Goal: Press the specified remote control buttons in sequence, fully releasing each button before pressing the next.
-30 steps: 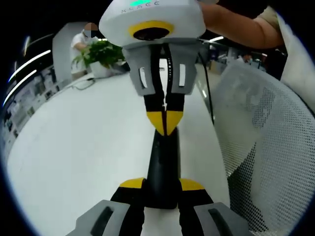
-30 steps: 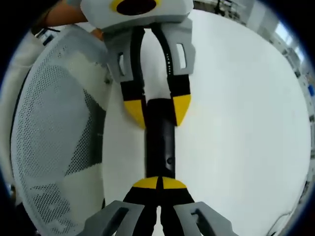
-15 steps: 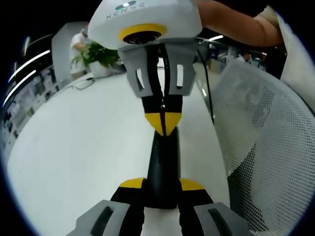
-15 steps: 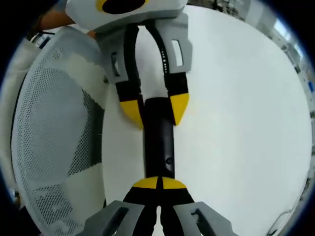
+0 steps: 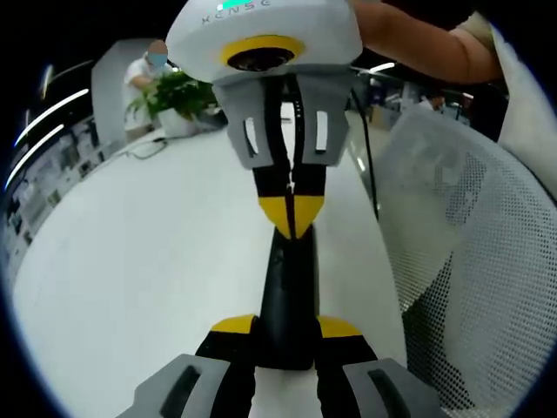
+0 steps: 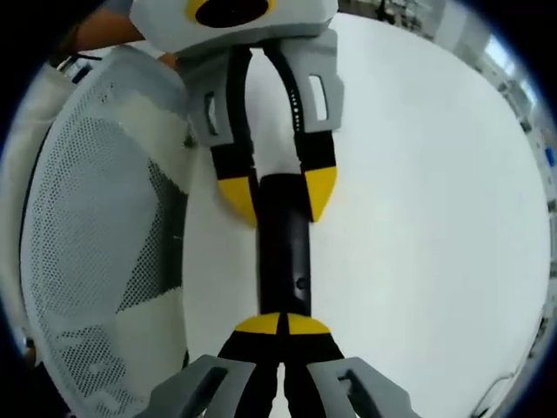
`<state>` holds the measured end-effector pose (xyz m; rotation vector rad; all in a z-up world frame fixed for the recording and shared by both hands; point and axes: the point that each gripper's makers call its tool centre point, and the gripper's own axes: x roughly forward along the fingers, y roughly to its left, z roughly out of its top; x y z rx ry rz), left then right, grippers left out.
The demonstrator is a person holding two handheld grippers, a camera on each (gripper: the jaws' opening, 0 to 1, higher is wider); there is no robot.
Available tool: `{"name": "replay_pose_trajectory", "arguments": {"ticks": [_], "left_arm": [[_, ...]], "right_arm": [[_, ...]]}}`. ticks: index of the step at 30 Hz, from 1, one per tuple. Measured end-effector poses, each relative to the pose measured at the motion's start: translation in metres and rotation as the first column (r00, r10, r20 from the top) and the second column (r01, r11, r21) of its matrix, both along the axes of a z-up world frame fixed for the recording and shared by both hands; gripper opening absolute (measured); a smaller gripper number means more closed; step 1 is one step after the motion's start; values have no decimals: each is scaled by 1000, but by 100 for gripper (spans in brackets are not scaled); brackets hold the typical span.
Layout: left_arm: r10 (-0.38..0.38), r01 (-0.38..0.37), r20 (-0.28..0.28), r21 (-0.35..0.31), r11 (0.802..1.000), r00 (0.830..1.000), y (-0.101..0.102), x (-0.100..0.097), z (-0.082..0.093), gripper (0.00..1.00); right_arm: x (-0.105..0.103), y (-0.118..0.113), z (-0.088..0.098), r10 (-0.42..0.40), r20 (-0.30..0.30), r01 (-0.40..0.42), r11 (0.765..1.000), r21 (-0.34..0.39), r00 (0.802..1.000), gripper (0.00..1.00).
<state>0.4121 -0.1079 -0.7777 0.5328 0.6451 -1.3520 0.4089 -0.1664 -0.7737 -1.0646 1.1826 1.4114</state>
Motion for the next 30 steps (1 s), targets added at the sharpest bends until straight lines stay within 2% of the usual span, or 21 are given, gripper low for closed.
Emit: {"name": "replay_pose_trajectory", "arguments": {"ticks": [12,30], "left_arm": [[-1,1,-1,-3,1000,1000,0,-1,1,24],[3,-3,1,-7,1000,1000,1,0,0,24]], "right_arm": [[6,3,20,0,27,-1,1000,24,1000,0],[9,13,23,25,29,-26,999,26,999,0]]}}
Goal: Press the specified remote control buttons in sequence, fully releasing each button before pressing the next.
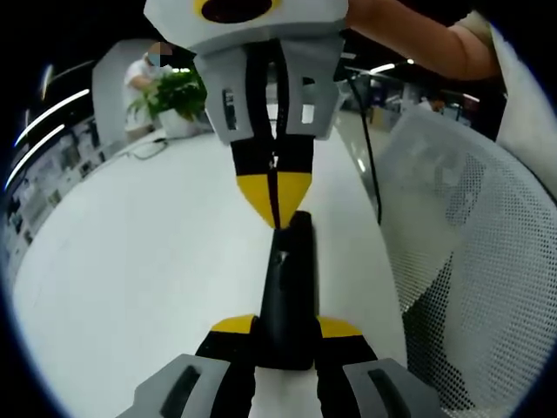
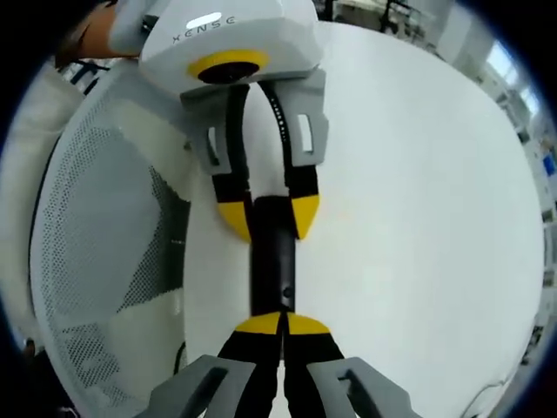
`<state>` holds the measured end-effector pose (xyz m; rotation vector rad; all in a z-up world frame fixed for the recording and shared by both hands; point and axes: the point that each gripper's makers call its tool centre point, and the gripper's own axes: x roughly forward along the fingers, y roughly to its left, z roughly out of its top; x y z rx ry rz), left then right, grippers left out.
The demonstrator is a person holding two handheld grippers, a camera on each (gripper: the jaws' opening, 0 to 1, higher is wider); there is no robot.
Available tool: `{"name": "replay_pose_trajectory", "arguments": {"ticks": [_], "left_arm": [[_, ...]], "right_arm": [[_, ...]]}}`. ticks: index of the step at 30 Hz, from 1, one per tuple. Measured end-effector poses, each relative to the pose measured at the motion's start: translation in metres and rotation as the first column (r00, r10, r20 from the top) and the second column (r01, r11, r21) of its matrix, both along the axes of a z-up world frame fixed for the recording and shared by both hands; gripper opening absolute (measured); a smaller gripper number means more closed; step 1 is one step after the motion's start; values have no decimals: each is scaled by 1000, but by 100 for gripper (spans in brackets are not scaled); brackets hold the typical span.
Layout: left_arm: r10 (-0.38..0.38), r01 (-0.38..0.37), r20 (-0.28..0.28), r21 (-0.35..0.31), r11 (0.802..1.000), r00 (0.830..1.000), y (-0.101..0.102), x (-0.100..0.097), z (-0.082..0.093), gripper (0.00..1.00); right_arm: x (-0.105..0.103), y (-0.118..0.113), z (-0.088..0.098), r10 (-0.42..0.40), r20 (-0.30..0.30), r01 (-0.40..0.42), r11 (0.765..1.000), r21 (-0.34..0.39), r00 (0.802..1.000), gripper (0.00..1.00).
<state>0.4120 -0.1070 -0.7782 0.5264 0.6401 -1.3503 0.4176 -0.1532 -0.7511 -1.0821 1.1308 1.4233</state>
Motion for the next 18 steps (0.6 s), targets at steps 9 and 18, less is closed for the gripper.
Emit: {"name": "replay_pose_trajectory", "arguments": {"ticks": [9,18], "left_arm": [[1,-1,0,-4,1000,1000,0,0,0,24],[0,0,1,-7,1000,1000,0,-1,1,24]], "right_arm": [[1,5,-5,4,-11,-4,1000,-1,1000,0],[3,12,-16,13,-29,-13,1000,-4,999,0]]}}
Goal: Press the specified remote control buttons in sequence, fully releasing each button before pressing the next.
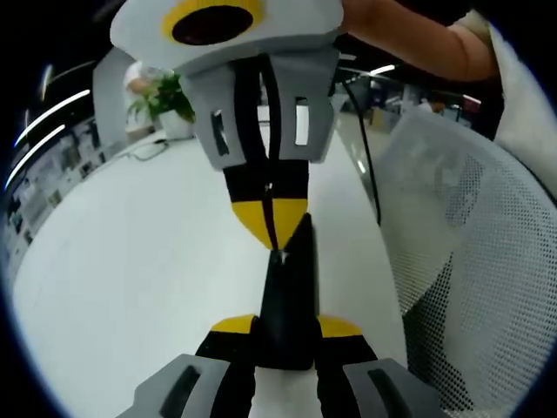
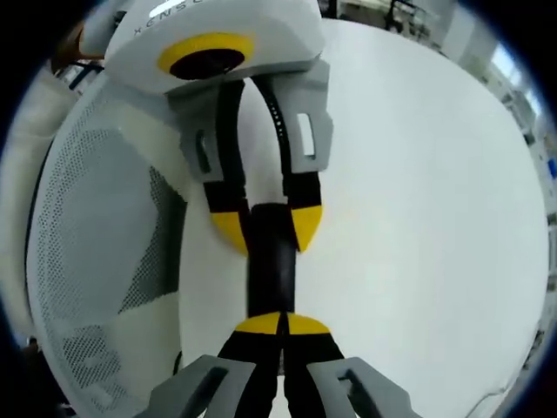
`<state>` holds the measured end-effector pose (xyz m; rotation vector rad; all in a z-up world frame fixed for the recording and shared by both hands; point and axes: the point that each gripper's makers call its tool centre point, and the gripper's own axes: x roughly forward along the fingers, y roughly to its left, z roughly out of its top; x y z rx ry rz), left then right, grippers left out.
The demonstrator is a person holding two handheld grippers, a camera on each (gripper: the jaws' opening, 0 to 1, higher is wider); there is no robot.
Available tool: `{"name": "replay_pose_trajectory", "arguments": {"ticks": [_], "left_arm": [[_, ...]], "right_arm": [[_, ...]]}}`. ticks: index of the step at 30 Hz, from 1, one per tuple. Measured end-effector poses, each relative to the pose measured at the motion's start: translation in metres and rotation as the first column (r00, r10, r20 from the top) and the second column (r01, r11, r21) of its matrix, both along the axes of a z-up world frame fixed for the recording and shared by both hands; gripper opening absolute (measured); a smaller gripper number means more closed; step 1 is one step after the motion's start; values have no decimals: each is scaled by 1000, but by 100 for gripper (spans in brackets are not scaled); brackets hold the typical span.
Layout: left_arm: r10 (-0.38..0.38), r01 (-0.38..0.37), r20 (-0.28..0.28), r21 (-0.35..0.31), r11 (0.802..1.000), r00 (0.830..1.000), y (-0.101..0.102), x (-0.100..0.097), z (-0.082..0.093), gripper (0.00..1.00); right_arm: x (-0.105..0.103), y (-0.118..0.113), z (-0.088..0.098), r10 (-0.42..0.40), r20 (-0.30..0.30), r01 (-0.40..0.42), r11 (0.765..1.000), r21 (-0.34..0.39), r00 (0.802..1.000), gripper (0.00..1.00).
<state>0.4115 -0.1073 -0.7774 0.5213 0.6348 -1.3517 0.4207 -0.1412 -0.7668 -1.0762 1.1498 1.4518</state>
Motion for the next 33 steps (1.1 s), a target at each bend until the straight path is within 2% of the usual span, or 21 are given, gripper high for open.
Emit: {"name": "replay_pose_trajectory", "arguments": {"ticks": [6,33], "left_arm": [[3,-3,-1,-4,1000,1000,0,1,0,24],[12,-12,0,-6,1000,1000,-2,2,-1,24]], "right_arm": [[-2,0,-7,6,-9,-6,1000,-19,1000,0],[-2,0,-9,10,-30,-12,999,-53,1000,0]]}}
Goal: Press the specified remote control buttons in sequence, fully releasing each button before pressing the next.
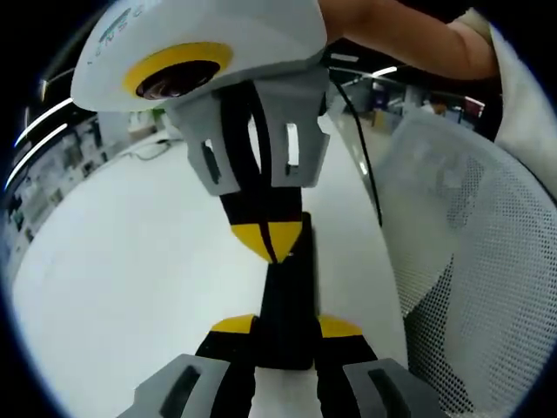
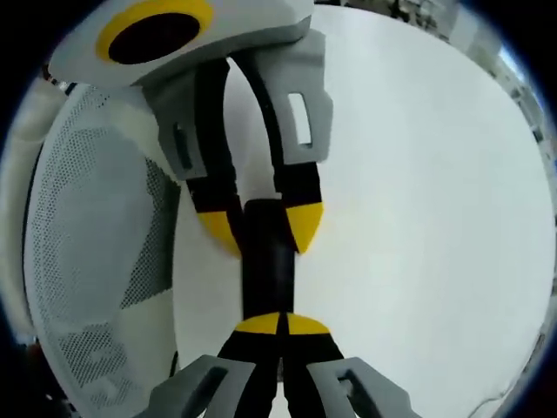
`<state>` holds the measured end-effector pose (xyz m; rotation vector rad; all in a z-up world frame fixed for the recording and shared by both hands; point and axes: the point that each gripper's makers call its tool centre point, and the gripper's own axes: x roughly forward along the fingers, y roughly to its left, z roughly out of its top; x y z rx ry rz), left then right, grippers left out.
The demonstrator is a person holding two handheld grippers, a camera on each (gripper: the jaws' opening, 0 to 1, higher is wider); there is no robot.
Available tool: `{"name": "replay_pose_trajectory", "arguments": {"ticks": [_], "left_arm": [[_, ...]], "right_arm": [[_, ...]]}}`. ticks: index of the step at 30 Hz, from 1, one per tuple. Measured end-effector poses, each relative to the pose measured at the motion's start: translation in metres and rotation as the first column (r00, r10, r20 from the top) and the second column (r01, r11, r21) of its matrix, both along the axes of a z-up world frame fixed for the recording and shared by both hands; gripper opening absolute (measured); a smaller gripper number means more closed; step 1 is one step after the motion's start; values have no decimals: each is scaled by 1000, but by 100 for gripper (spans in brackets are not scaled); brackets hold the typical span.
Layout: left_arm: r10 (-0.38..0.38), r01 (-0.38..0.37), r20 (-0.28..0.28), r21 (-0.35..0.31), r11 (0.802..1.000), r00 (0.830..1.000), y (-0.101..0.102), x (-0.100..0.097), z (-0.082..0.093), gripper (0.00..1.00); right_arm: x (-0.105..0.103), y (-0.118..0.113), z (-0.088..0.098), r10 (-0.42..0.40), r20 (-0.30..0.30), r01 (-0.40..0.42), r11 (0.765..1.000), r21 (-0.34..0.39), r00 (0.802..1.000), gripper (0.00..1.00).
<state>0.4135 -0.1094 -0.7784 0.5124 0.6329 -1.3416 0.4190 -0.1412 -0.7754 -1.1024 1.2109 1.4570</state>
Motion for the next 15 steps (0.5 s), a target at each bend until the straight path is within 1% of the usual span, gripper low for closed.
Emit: {"name": "replay_pose_trajectory", "arguments": {"ticks": [6,10,13,15], "left_arm": [[-3,3,0,-1,1000,1000,0,0,0,24],[-4,4,0,-1,1000,1000,0,0,1,24],[-6,6,-1,0,1000,1000,0,0,1,24],[-6,6,-1,-1,1000,1000,0,0,1,24]], "right_arm": [[-1,-1,2,-38,-3,38,999,34,999,0],[-1,0,2,-35,2,35,998,44,999,0],[-2,-2,6,-29,8,29,998,50,1000,0],[2,-2,10,-38,17,37,997,66,999,0]]}}
